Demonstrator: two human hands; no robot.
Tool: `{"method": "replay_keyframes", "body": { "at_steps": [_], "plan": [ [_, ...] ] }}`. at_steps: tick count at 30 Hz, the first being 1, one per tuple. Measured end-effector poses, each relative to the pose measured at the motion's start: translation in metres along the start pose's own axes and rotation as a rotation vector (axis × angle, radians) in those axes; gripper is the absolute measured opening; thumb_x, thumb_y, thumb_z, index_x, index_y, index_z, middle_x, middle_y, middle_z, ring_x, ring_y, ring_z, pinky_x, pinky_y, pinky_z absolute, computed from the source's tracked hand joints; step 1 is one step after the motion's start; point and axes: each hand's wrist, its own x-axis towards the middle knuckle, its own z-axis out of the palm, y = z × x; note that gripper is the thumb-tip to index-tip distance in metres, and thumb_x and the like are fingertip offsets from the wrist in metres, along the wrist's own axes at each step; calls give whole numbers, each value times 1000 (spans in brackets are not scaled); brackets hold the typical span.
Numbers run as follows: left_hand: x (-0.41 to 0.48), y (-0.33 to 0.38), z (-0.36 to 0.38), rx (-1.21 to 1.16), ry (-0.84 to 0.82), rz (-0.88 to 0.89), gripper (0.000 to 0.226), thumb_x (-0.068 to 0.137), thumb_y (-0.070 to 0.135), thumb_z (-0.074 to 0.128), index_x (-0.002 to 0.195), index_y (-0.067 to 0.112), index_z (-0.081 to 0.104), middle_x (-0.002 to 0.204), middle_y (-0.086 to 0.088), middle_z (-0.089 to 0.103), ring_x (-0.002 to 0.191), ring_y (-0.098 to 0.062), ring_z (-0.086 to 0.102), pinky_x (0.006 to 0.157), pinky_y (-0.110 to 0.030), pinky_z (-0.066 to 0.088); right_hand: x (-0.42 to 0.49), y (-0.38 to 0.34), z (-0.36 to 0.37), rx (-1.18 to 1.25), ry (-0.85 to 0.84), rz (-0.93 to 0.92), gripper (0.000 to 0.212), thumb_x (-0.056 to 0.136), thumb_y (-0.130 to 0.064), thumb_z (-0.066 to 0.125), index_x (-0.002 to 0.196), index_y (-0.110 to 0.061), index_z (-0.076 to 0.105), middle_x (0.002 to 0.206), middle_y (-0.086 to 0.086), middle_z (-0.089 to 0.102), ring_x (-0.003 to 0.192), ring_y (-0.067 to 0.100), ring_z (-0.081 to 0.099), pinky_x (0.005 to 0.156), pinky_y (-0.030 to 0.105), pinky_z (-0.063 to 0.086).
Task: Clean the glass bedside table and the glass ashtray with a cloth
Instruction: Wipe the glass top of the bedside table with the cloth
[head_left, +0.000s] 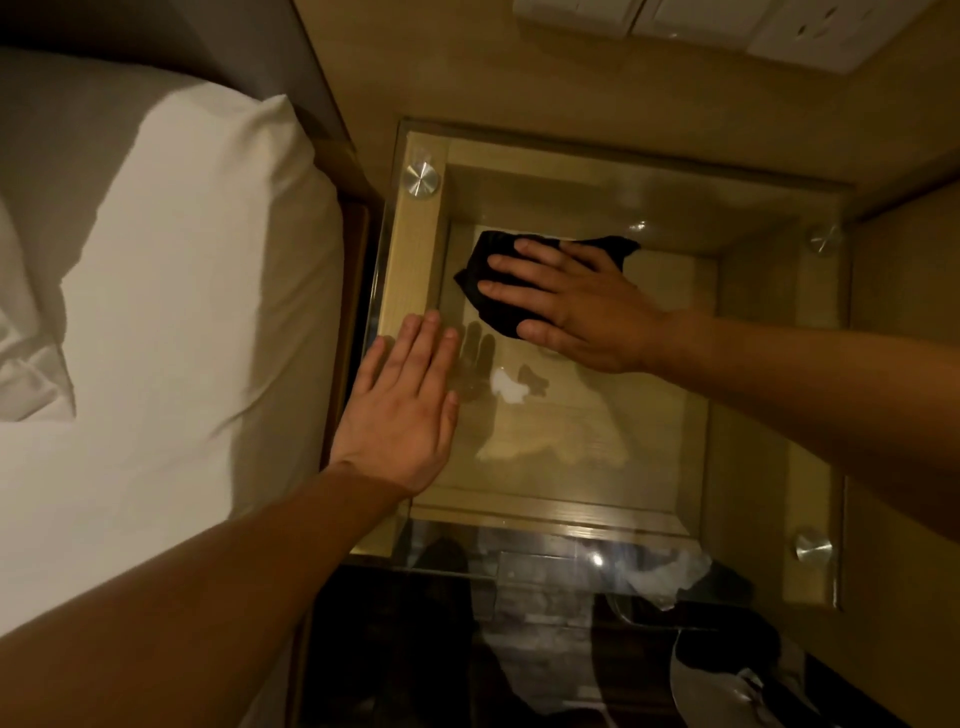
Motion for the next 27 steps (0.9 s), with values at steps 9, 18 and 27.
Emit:
{"method": "replay_keyframes", "body": {
  "at_steps": [9, 18, 27],
  "plan": [
    [-1, -2, -1, 9, 14, 18, 64, 109, 41, 19, 165, 11, 19, 174, -12, 15, 162, -23, 6, 130, -49, 10, -43, -45, 17, -20, -48, -57, 57, 107, -52, 24, 162, -40, 21, 172, -10, 15, 160, 18, 4, 125, 46, 7],
    [-2, 2, -8, 21, 8, 8, 63, 109, 37, 24, 166, 13, 15, 175, -11, 12, 162, -24, 4, 131, -48, 8, -83, -75, 43, -70, 2, -111, 54, 108, -51, 29, 161, -40, 25, 171, -9, 23, 160, 21, 12, 124, 47, 12],
    [-2, 2, -10, 12, 24, 7, 62, 110, 41, 23, 166, 15, 17, 175, -11, 15, 162, -25, 8, 130, -48, 8, -118, -107, 72, -129, 49, -154, 56, 108, -52, 31, 162, -38, 23, 171, -6, 24, 159, 23, 18, 121, 50, 21]
  ]
}}
